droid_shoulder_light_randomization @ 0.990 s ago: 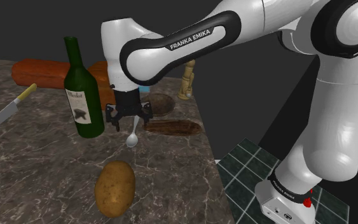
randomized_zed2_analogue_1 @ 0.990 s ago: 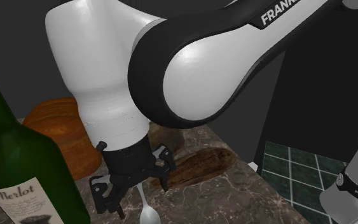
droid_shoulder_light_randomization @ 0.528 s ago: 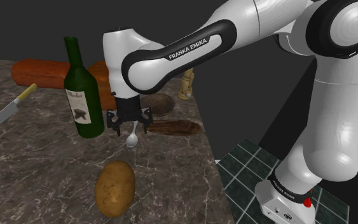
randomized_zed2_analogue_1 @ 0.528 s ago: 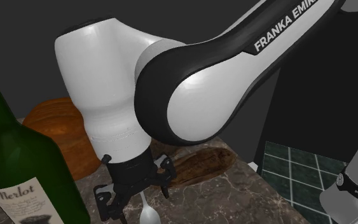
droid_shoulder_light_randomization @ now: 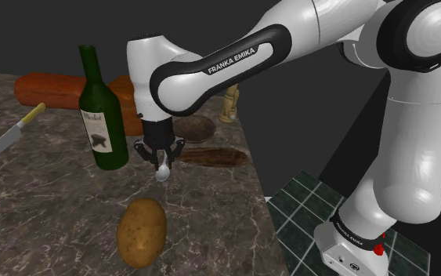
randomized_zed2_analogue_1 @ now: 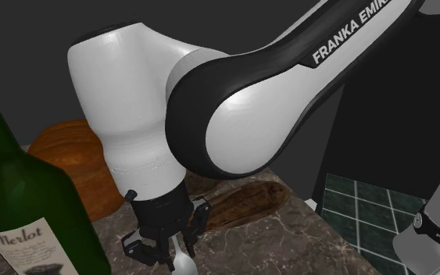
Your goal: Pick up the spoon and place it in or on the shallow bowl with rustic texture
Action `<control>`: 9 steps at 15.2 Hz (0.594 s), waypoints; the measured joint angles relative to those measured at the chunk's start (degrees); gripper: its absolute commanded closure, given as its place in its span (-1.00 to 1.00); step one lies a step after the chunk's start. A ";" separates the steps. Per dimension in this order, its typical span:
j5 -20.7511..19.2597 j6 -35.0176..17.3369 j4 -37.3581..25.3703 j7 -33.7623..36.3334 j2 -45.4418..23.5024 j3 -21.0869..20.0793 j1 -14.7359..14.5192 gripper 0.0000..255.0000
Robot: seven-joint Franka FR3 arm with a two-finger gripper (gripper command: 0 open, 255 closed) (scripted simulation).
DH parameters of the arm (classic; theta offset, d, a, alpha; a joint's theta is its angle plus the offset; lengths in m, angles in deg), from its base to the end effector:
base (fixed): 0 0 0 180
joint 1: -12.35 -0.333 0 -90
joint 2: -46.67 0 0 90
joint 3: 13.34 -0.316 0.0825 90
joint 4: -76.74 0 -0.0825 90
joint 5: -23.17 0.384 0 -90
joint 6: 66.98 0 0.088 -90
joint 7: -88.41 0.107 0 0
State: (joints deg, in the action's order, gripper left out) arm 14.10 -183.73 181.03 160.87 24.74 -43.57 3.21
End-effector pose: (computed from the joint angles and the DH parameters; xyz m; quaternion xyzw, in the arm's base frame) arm 0.5006 0.3707 0.3435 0.9647 -0.2563 -0.0524 0.0297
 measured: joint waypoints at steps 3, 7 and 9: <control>0.00 0.00 0.00 0.00 0.00 0.00 0.00 1.00; 0.13 0.26 -0.04 -0.08 0.24 -0.06 0.07 1.00; 0.43 1.45 -0.87 -0.12 0.69 -0.24 0.04 1.00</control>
State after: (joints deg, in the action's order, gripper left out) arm 14.53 -182.28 180.16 160.76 25.42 -43.80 3.25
